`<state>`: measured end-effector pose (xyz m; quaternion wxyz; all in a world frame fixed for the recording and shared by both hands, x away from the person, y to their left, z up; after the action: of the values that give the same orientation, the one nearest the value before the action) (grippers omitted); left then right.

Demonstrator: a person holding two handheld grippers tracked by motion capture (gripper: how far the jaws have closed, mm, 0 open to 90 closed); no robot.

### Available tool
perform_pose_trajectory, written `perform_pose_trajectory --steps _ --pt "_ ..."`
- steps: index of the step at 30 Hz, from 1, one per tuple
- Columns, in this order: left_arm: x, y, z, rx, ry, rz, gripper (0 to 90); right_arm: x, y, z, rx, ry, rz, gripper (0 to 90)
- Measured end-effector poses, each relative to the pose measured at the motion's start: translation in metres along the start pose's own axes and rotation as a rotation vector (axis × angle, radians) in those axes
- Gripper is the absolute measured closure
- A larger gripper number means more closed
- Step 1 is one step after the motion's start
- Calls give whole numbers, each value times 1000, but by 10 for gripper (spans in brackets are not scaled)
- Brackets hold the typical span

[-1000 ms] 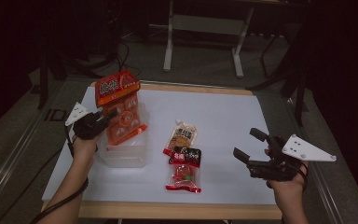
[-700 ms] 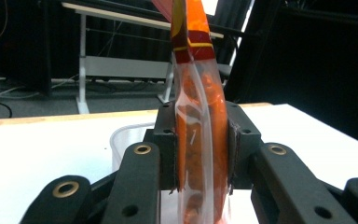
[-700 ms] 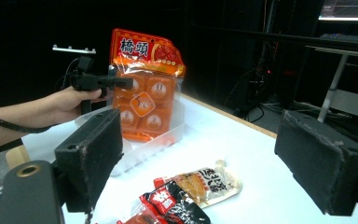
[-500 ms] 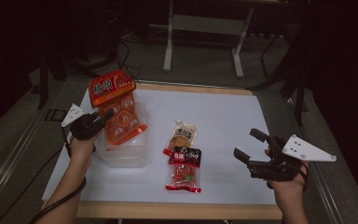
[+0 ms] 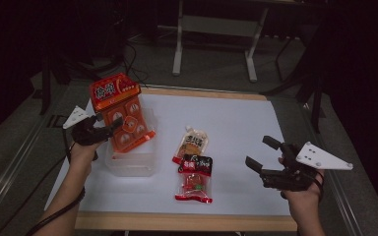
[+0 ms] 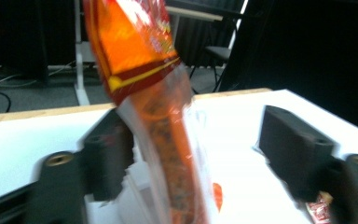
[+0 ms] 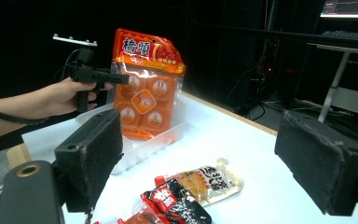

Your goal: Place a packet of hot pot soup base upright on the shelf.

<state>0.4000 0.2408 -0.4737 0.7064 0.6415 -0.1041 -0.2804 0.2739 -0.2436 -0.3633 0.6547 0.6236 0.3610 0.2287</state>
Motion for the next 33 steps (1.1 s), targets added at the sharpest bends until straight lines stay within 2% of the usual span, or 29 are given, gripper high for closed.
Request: perform_pose_trajectory --steps 3,6,9,12,15,19,22,25,27,30,33 --pt "-5 3 3 4 4 3 146 -1 0 0 -3 -6 2 148" --pt "-11 6 7 15 8 -8 80 -3 0 2 3 -10 12 147" --pt "-18 10 10 -7 8 0 25 -5 1 4 11 -13 22 138" --pt "-26 13 12 -10 8 2 19 -4 1 4 16 -19 20 130" --pt "-34 14 16 -4 2 -1 18 -4 0 3 30 3 23 128" --pt "-45 15 20 5 12 -13 18 0 -4 4 19 -6 -2 139" --pt "-53 16 23 1 2 -6 18 3 -8 4 -6 -16 -24 142" --pt "-60 16 29 12 5 -9 18 7 -11 3 -20 -1 -52 160" --pt "-65 16 34 24 6 -8 18 8 -12 3 -39 -7 -46 171" --pt "-72 16 43 27 -15 -3 18 11 -15 3 -46 -4 -60 183" --pt "-78 15 52 54 -20 -9 18 14 -18 3 -37 12 -61 182"
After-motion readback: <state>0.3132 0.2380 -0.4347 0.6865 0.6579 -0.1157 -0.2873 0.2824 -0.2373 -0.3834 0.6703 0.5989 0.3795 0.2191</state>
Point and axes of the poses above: each handheld gripper's, and its own axes: x roughly forward along the jaws, y roughly out of its top, z roughly to its right, the point moved 5 cm from there along x, roughly forward along the jaws, and after that the axes turned 2 degrees about x, right-handed, at the moved point
